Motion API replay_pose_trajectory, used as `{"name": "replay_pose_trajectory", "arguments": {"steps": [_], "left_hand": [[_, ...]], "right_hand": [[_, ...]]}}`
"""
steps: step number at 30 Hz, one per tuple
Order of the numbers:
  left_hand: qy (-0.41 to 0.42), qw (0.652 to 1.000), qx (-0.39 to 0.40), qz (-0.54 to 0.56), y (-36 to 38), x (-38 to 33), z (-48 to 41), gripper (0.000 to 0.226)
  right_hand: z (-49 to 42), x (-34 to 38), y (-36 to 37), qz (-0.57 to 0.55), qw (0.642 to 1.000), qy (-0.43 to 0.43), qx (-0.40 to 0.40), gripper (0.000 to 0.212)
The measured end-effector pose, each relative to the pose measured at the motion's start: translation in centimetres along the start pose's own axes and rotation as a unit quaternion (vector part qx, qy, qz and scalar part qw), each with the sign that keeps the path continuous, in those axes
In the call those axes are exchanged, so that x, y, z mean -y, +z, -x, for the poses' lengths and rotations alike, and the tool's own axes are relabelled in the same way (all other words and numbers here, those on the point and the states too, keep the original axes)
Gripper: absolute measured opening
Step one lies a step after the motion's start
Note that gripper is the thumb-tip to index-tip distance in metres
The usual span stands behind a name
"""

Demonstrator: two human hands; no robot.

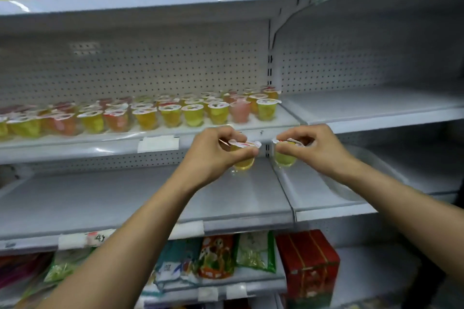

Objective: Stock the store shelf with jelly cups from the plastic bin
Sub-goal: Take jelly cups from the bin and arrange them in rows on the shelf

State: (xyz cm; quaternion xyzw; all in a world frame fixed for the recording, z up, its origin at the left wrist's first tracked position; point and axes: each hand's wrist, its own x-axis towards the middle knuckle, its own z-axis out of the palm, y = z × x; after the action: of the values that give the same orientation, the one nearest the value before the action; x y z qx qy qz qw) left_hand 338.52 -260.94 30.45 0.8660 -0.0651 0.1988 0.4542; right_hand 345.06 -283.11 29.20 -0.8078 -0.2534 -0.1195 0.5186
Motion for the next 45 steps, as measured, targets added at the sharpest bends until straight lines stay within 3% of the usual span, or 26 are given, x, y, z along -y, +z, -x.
{"name": "replay_pose_trajectory", "arguments": {"steps": [7,13,26,33,35,38,41,45], "left_hand": [[0.052,0.998,-0.017,-0.003,-0.5,-2.6,-7.5,0.032],[0.046,0.998,-0.015,0.033,0.6,-3.1,-14.3,0.039],[0.049,0.999,-0.003,-0.003,2.3,-1.8,-22.9,0.036],[0.037,0.999,-0.001,-0.002,2.7,-1.6,-23.7,0.042],[0.033,0.999,-0.003,-0.004,2.9,-2.0,-23.6,0.047],[0.033,0.999,-0.019,0.007,3.3,-3.2,-23.3,0.054],[0.03,0.999,-0.026,0.02,3.9,-4.4,-22.8,0.057],[0.061,0.997,-0.007,0.041,4.7,-4.8,-21.6,0.059]], "right_hand": [[-6.0,-0.6,-4.2,0.014,0.999,-0.007,-0.042,0.02],[-13.3,-3.0,-5.6,0.026,0.998,0.023,-0.046,0.023],[-22.7,-8.1,-3.2,0.101,0.994,0.021,0.031,0.009],[-22.8,-7.6,-3.9,0.163,0.984,0.033,0.07,0.03],[-22.4,-6.7,-4.5,0.176,0.984,0.006,0.032,0.038],[-21.3,-4.5,-5.1,0.099,0.992,-0.071,-0.032,0.05],[-19.7,-1.8,-4.5,0.023,0.994,-0.108,0.006,0.06],[-18.3,-1.0,-3.5,-0.003,0.991,-0.135,-0.013,0.045]]}}
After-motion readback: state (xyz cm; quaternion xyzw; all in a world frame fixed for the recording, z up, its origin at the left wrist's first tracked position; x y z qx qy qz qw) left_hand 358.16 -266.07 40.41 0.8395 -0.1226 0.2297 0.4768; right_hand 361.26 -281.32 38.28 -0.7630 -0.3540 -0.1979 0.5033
